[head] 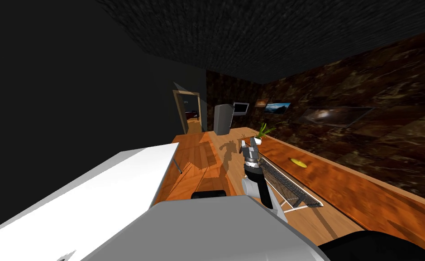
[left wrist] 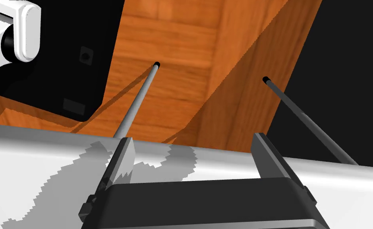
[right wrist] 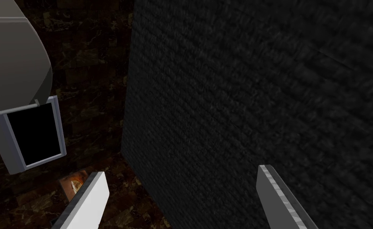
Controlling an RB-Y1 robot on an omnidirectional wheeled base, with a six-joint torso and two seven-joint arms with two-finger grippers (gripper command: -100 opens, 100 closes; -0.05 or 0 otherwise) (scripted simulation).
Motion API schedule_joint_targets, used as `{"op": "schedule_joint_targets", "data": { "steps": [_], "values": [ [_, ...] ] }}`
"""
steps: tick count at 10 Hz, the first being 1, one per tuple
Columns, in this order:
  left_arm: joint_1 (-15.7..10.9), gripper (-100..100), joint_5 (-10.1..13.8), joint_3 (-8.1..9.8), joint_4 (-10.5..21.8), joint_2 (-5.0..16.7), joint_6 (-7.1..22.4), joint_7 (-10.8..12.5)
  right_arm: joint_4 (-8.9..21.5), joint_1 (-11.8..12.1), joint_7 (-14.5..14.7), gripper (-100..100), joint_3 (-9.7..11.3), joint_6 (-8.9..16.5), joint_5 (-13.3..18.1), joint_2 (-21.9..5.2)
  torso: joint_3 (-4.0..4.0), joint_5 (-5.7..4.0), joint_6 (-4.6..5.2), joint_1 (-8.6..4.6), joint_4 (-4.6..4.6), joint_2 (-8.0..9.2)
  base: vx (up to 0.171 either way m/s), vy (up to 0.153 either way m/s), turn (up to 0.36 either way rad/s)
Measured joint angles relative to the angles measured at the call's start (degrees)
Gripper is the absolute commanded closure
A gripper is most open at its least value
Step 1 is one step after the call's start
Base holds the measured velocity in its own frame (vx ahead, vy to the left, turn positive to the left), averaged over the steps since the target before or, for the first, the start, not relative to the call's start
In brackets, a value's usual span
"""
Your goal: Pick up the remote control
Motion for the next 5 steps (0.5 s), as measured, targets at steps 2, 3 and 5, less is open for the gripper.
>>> {"op": "schedule_joint_targets", "data": {
  "steps": [2,3,5],
  "values": [
    [-3.05,-100,0.08,-2.14,3.76,0.27,-0.63,-0.19,0.0,0.02,0.0,0,0.0,0.0,0.0,0.0,-0.33,0.02,0.04,0.07,-0.12,-0.58,0.138,0.014,-0.053],
    [-2.84,-100,0.32,-2.17,3.23,0.75,-0.51,-0.32,0.0,0.02,0.0,0,-0.01,0.0,0.0,0.0,-0.29,0.01,0.01,0.06,-0.12,-0.49,0.155,0.052,-0.1],
    [-4.27,-100,1.29,-3.62,2.29,2.53,1.09,-0.58,0.0,0.02,0.0,0,-0.01,0.0,0.0,-0.01,-0.44,0.05,0.06,0.22,-0.17,-0.77,0.176,0.043,-0.106]
  ]
}}
